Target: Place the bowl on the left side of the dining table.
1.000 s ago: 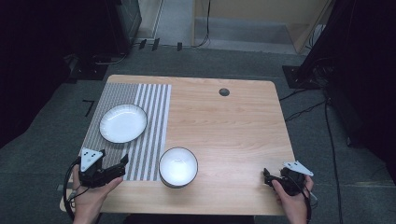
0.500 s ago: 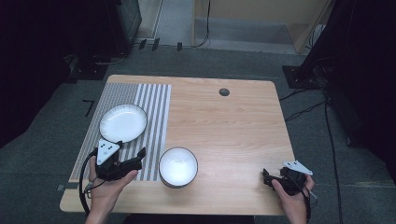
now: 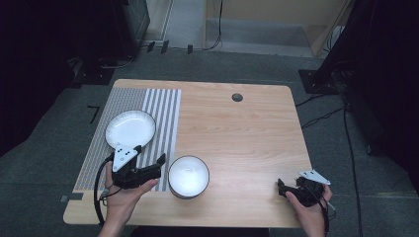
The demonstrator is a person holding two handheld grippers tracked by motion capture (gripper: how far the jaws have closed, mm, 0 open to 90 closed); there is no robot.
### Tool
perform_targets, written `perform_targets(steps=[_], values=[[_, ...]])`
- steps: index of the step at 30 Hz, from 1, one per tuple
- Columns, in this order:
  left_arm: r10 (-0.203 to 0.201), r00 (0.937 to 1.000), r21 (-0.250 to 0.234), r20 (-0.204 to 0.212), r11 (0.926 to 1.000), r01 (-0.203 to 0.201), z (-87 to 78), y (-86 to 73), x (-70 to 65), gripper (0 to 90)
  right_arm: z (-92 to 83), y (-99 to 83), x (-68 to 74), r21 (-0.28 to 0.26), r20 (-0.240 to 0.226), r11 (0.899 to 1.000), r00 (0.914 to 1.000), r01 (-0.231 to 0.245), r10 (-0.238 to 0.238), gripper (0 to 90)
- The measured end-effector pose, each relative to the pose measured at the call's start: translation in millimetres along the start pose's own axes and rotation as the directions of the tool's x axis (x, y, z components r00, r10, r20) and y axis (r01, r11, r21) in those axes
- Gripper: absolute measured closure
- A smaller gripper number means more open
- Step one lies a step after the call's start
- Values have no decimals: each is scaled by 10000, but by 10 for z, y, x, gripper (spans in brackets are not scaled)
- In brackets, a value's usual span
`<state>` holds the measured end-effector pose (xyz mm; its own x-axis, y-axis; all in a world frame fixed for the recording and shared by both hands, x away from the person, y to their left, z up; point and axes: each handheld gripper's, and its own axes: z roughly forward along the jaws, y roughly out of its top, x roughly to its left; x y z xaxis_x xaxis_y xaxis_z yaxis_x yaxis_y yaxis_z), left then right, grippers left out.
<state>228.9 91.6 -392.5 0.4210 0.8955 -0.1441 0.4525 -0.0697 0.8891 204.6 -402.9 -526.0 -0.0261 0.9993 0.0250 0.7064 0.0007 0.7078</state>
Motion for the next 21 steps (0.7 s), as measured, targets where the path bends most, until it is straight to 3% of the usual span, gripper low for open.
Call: perform_targets(steps=[8,15,21], values=[[97,9997,137,236,9999,-101,16,-9,-103,172,0,0,0,0,1,10000,10000,-2,2,0],[402,9985,538,380,9977,-423,90,-83,-229,358,0,0,0,1,1,10000,10000,4,-4,0],[812,9946,1046,649,9906,-877,192,-162,-322,528,0,0,0,4,1,10000,10000,4,-4,0]])
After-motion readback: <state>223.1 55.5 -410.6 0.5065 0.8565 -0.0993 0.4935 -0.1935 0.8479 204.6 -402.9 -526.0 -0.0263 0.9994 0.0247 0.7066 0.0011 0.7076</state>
